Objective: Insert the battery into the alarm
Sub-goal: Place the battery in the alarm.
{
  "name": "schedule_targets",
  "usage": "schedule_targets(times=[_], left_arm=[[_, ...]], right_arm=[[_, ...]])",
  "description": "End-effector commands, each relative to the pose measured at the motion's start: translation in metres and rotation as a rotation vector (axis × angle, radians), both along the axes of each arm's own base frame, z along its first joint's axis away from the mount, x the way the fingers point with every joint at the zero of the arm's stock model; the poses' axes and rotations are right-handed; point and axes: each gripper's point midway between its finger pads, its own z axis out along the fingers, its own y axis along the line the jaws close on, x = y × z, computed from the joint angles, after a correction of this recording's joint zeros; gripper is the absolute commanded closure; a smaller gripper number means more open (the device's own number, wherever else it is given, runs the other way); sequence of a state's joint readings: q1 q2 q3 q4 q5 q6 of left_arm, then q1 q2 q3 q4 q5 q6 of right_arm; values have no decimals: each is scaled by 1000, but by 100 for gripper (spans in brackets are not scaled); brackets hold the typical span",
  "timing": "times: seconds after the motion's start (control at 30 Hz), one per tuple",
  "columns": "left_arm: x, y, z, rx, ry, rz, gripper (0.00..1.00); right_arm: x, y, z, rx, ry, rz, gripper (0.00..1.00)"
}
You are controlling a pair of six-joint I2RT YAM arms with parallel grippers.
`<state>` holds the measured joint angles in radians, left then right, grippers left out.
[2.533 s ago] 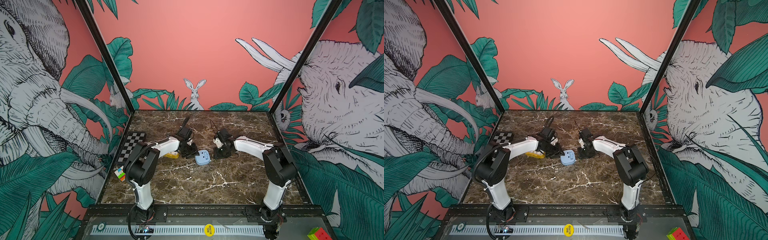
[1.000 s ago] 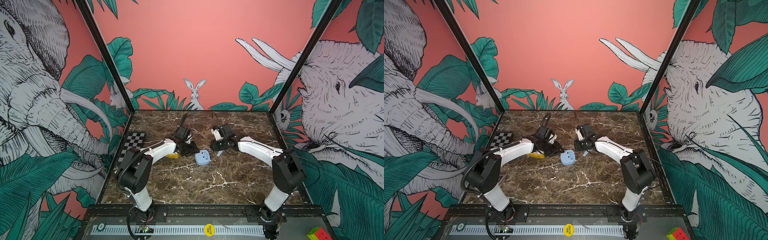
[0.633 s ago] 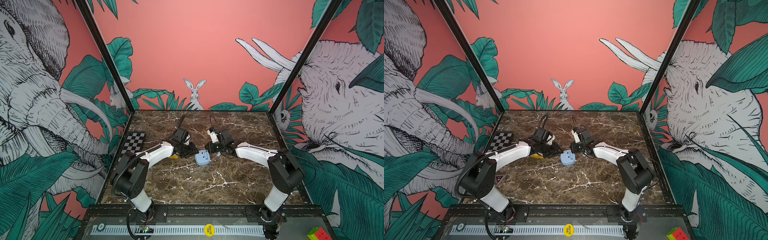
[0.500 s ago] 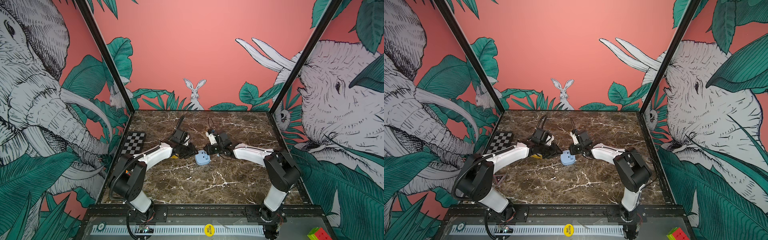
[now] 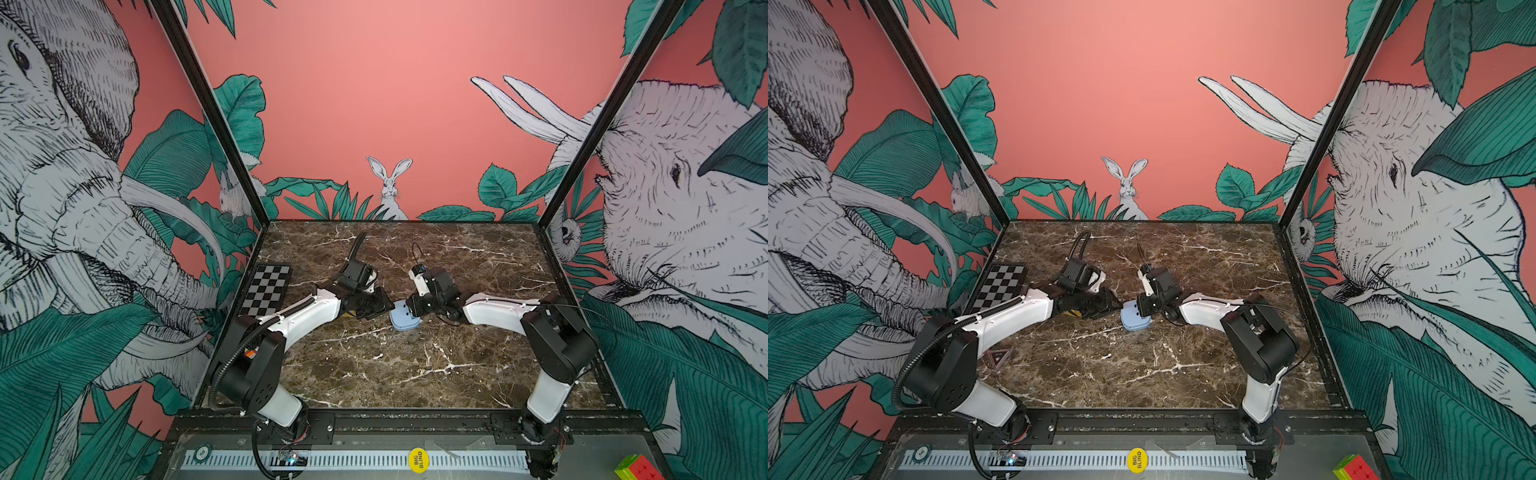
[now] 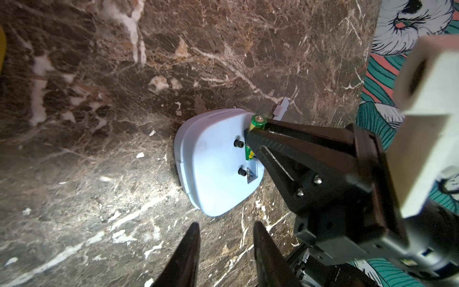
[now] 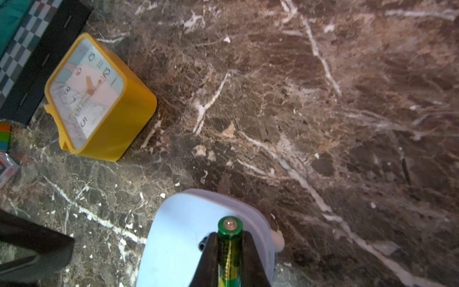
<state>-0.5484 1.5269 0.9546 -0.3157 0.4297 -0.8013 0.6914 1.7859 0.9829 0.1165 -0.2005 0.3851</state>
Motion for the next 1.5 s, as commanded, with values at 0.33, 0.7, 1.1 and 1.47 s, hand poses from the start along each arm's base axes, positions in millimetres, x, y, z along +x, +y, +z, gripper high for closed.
schedule_targets(times=[0.33, 0.7, 1.1, 1.47], left_arm=[[-8, 7, 2, 17, 8, 12, 62], [-11, 9, 1, 20, 8, 19, 62], [-14, 13, -9, 36, 31, 38, 62], [-8, 10, -21, 44, 61, 48, 60]], right_arm=[[-13, -5, 1, -16, -26, 7, 100], [-23, -6, -1, -5, 17, 8, 100], [-23, -12, 6, -14, -8, -11, 67], [-22, -10, 35, -2, -51, 20, 43]])
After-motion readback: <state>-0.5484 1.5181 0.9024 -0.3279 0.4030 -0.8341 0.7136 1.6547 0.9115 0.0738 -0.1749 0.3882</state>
